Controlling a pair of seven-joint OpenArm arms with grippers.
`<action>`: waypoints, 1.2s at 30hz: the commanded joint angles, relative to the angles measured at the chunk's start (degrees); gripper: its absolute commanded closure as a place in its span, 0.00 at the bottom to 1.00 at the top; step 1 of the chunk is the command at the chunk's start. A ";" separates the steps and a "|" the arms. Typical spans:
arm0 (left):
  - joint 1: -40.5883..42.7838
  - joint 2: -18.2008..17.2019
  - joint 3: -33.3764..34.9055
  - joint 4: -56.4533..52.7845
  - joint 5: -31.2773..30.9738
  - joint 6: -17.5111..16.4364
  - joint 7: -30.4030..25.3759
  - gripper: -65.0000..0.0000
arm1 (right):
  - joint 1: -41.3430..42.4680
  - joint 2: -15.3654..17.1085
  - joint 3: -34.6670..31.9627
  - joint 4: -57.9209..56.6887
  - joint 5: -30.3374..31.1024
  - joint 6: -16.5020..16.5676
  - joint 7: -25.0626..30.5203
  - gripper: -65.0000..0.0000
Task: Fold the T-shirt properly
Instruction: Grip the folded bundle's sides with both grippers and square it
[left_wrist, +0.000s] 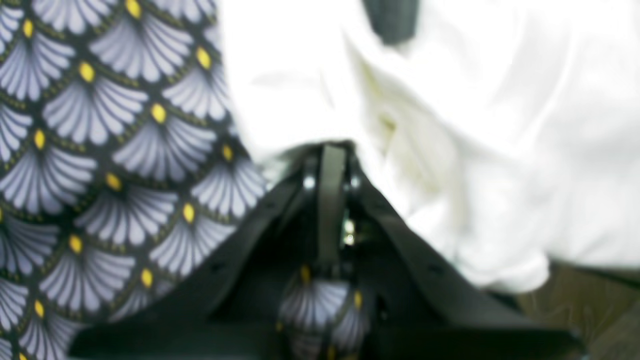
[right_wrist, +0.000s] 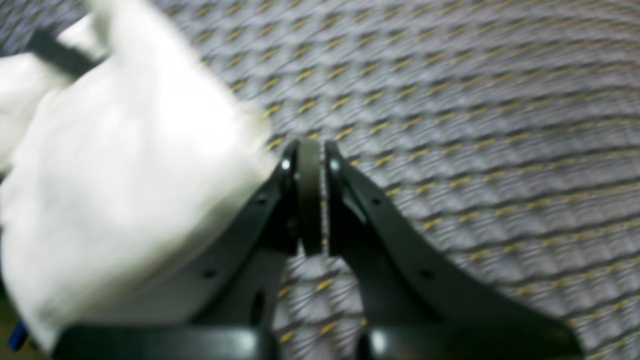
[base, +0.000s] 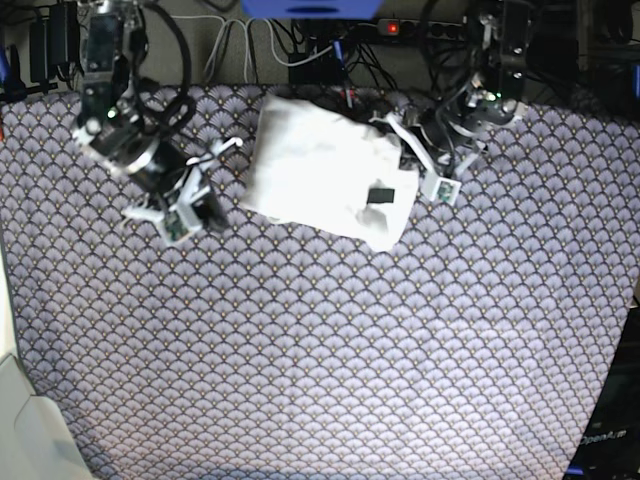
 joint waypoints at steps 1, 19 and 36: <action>-1.39 0.66 0.10 -0.27 -0.77 -0.37 -0.70 0.99 | 1.44 0.77 0.72 -0.05 1.13 0.30 0.75 1.00; -28.03 10.77 0.19 -28.14 -0.86 -0.37 -4.48 0.99 | 3.38 4.29 1.25 -13.06 1.13 0.30 1.10 1.00; -33.30 14.11 -0.07 -31.39 -1.38 -0.37 -13.28 0.99 | -8.93 0.95 3.80 -9.89 1.13 0.30 5.49 1.00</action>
